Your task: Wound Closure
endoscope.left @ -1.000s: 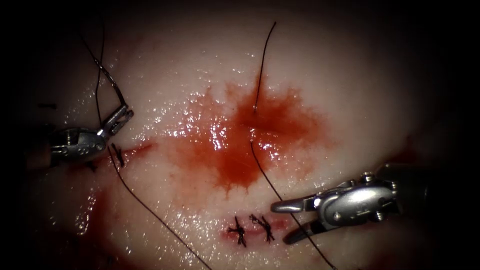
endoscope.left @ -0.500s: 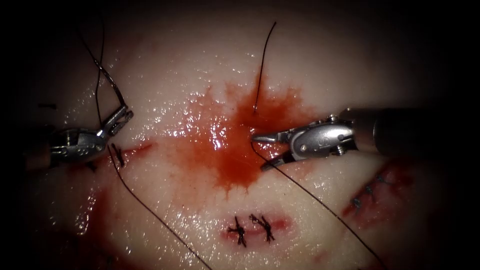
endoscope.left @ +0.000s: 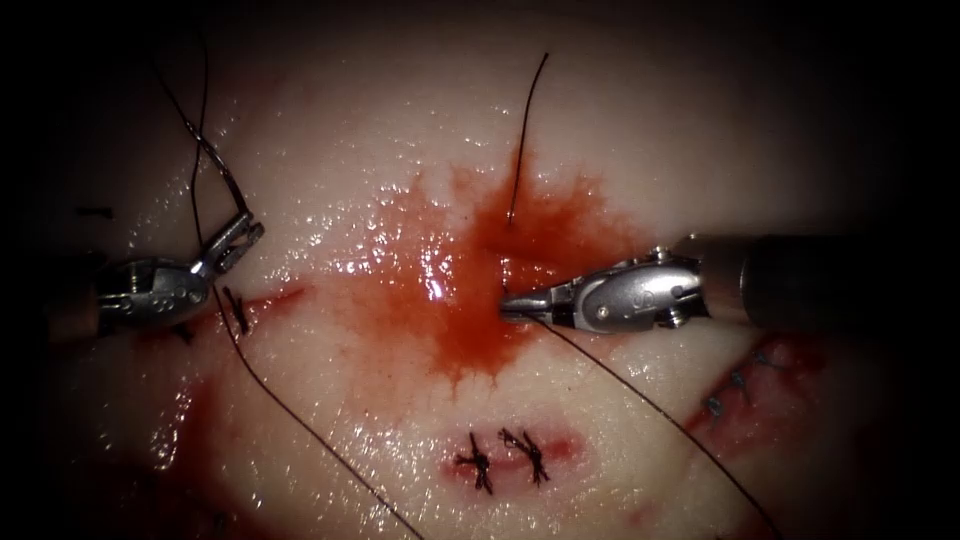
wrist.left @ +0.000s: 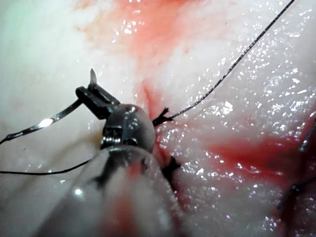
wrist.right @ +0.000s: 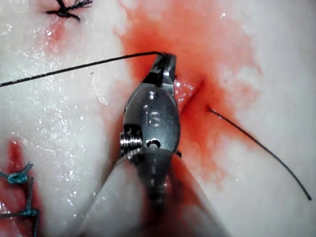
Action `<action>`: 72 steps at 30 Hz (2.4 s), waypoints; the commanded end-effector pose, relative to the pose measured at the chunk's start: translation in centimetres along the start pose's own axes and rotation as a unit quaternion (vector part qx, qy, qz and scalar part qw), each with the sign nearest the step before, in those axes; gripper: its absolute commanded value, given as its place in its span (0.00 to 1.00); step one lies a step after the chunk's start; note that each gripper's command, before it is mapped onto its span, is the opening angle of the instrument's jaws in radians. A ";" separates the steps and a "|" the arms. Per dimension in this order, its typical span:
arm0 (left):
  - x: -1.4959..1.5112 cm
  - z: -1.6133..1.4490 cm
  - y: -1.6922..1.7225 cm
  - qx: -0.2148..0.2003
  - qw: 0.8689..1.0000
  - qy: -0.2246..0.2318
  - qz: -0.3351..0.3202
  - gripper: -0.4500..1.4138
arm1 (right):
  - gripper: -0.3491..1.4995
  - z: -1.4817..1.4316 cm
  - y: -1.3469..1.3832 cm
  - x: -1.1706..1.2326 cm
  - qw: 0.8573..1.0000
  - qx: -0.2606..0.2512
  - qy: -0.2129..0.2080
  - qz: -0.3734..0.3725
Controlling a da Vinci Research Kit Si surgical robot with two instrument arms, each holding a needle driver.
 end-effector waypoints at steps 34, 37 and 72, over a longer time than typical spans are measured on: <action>-0.03 0.10 0.08 -0.002 1.000 0.002 0.002 0.00 | 0.93 -0.63 0.68 -0.05 0.967 -0.095 -0.226 0.071; -0.04 0.10 0.08 -0.002 1.000 0.002 -0.001 0.00 | 0.94 -0.49 0.77 -0.14 0.946 -0.130 -0.224 0.197; -0.05 0.07 0.08 -0.002 1.000 0.002 -0.003 0.00 | 0.95 0.12 1.11 -1.15 0.616 0.008 0.041 0.787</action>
